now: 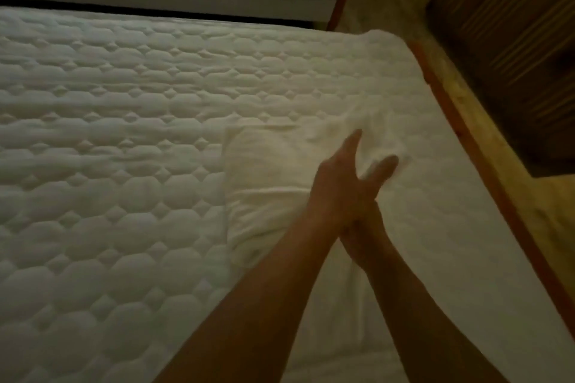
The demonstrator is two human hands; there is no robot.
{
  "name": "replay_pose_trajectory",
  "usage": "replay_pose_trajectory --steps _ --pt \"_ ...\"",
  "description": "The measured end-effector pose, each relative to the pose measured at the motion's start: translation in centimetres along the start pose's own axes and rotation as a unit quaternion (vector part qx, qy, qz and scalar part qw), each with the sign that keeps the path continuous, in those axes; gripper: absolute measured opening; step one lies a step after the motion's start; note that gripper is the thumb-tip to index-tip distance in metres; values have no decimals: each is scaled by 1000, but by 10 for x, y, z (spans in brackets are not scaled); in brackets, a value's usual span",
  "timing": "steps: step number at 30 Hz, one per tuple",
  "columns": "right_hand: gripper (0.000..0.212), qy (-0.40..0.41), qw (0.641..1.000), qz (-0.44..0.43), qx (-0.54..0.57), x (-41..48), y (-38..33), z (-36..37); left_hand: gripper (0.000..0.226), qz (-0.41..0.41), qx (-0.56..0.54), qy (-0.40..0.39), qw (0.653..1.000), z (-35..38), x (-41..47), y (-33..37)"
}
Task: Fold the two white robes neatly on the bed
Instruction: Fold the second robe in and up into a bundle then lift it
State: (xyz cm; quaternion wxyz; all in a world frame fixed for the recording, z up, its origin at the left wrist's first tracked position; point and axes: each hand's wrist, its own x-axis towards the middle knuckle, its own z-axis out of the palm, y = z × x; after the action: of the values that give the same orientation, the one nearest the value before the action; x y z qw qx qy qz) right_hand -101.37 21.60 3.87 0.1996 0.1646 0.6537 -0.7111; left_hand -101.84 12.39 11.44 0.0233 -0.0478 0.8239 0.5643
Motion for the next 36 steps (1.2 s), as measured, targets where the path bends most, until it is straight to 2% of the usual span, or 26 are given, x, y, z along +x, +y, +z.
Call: replay_pose_trajectory --steps 1,2,4,5,6,7,9,11,12,13,15,16,17,20,23,25,27,29,31,33,36 --pt "39 -7 997 76 -14 2 3 -27 76 -7 100 -15 995 15 -2 -18" --pt "47 9 987 142 -73 1 4 -48 75 -18 205 -20 978 22 -6 -42" --pt "64 55 941 203 -264 3 2 -84 81 -53 365 -32 929 22 -16 -86" --pt "69 97 899 180 -387 7 -2 -95 89 -68 414 -41 907 17 -20 -104" --pt "68 145 848 116 -496 11 -7 -102 95 -79 442 -51 892 15 -23 -118" --pt "63 189 811 23 -553 16 -11 -105 98 -86 453 -58 885 14 -25 -126" --pt "45 226 793 -183 -535 22 -20 -91 98 -83 442 -61 891 11 -24 -128" --pt "24 192 766 -343 -510 29 -22 -57 88 -55 427 -1 903 3 -14 -122" --pt "28 160 755 -371 -516 38 -18 -41 80 -29 429 45 902 -4 -7 -121" --pt "43 118 747 -369 -540 45 -16 -28 74 -10 439 76 895 -12 -1 -126" --pt "67 37 701 -290 -650 70 -8 -23 76 -38 450 61 890 -28 2 -156" --pt "70 1 672 -242 -700 85 -1 -31 79 -73 448 41 890 -34 -1 -175" --pt "71 -21 660 -195 -725 98 7 -44 80 -96 441 30 892 -36 -5 -191" --pt "70 5 703 -146 -696 120 26 -74 81 -95 429 37 898 -32 -8 -212" --pt "70 21 700 -167 -694 120 30 -70 80 -101 404 51 908 -36 -4 -205" --pt "70 26 705 -172 -687 120 30 -70 74 -59 418 92 902 -39 2 -191" --pt "71 38 705 -190 -682 119 33 -70 70 28 463 120 878 -38 20 -171" --pt "72 50 700 -208 -681 120 36 -71 73 59 482 74 871 -36 38 -169" --pt "72 43 698 -211 -683 122 35 -72 73 19 495 21 869 -40 47 -191" --pt "72 32 697 -212 -684 124 37 -73 74 -26 498 26 866 -46 45 -217" --pt "71 33 706 -209 -676 126 35 -73 75 -37 500 8 865 -47 47 -222"
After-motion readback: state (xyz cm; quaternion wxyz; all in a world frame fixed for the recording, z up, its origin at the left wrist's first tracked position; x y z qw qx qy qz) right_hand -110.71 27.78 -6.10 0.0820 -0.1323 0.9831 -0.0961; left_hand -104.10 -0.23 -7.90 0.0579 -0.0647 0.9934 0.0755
